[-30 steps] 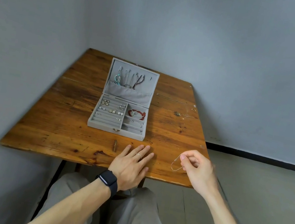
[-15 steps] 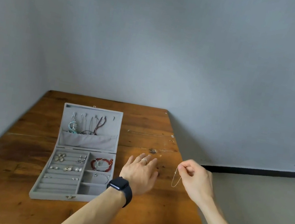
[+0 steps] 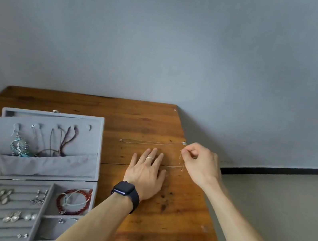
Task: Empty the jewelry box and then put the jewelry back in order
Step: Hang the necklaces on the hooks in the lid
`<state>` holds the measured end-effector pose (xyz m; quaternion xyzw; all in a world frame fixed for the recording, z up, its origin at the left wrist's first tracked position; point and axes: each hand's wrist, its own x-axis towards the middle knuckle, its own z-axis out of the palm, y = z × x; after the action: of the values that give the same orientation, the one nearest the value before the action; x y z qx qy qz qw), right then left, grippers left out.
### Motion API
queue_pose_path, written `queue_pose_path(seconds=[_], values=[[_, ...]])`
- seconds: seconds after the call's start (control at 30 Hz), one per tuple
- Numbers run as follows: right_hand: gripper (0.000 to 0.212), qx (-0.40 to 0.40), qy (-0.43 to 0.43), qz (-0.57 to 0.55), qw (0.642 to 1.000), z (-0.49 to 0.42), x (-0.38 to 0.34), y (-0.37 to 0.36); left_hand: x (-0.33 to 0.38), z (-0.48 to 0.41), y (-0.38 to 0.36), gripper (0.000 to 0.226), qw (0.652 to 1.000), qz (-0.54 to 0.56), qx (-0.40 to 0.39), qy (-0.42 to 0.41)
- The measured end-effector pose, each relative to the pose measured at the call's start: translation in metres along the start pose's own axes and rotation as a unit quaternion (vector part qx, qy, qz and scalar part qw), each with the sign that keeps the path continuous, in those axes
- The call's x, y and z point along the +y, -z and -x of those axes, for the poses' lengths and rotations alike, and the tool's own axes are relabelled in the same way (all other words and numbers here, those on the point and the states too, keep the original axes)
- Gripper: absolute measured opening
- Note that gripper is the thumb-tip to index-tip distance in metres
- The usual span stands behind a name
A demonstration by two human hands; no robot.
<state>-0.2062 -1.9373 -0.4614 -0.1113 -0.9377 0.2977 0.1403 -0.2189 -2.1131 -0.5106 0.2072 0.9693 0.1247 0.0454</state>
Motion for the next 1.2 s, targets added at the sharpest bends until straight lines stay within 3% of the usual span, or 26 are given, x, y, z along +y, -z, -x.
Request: queue_pose_path(seconds=[0.13,0.37,0.77,1.07,1.2], values=[[0.014,-0.008,-0.006,-0.029,1.0,-0.017,0.0,-0.017,-0.005,0.001,-0.015,0.064,0.999,0.013,0.034,0.006],[0.013,-0.019,-0.07,0.016,0.997,-0.025,0.033,-0.032,-0.002,-0.005,-0.013,0.063,0.998,-0.01,0.055,-0.002],[0.014,0.02,-0.101,0.02,0.995,-0.034,0.047,-0.032,0.0,-0.02,-0.007,0.058,0.999,-0.027,0.025,-0.034],[0.015,0.076,-0.163,-0.002,0.984,-0.025,0.051,-0.046,0.001,-0.017,-0.011,0.058,0.999,-0.009,0.038,-0.022],[0.013,0.067,-0.184,-0.065,0.978,-0.02,0.055,-0.047,0.001,-0.017,-0.013,0.059,0.999,-0.008,0.038,-0.02]])
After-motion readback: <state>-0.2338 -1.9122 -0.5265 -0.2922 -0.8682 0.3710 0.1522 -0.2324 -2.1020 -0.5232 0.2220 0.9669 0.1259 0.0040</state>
